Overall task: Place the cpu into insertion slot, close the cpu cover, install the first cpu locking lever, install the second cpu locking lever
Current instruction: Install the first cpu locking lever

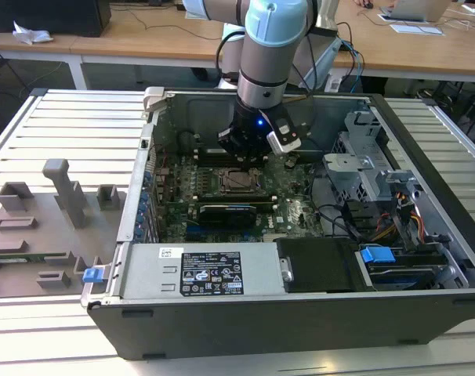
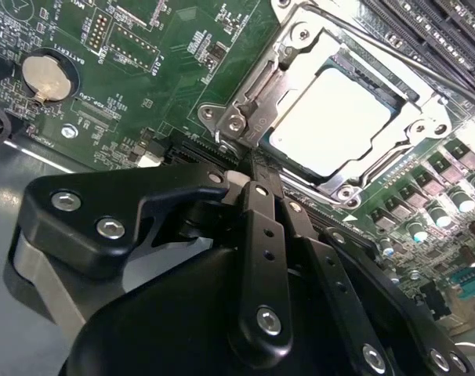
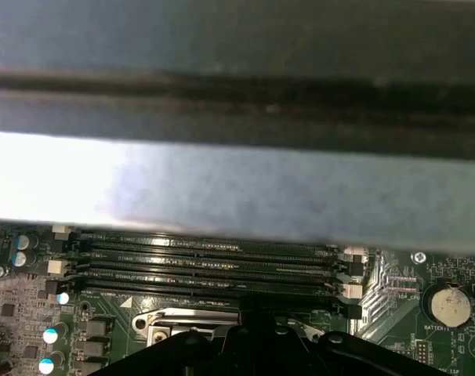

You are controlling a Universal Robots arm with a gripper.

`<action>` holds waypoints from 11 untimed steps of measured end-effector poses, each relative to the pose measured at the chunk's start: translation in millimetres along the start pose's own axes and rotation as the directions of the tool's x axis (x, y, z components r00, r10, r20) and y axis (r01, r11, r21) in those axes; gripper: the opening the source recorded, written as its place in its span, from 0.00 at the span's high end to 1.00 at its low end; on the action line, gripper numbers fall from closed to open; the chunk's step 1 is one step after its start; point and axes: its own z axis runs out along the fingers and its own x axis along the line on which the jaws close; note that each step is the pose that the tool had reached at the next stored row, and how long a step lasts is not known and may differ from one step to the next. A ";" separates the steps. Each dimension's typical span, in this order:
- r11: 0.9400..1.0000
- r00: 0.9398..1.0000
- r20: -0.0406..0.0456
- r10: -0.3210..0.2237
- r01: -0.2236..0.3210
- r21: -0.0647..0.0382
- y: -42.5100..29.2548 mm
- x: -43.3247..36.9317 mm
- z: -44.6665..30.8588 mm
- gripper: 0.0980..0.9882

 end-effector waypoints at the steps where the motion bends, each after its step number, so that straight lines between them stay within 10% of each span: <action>1: 1.000 1.000 0.000 0.000 0.000 -0.001 0.0 -1.6 0.1 0.99; 11: 1.000 1.000 0.000 -0.002 0.002 0.003 2.7 -5.5 -7.6 0.99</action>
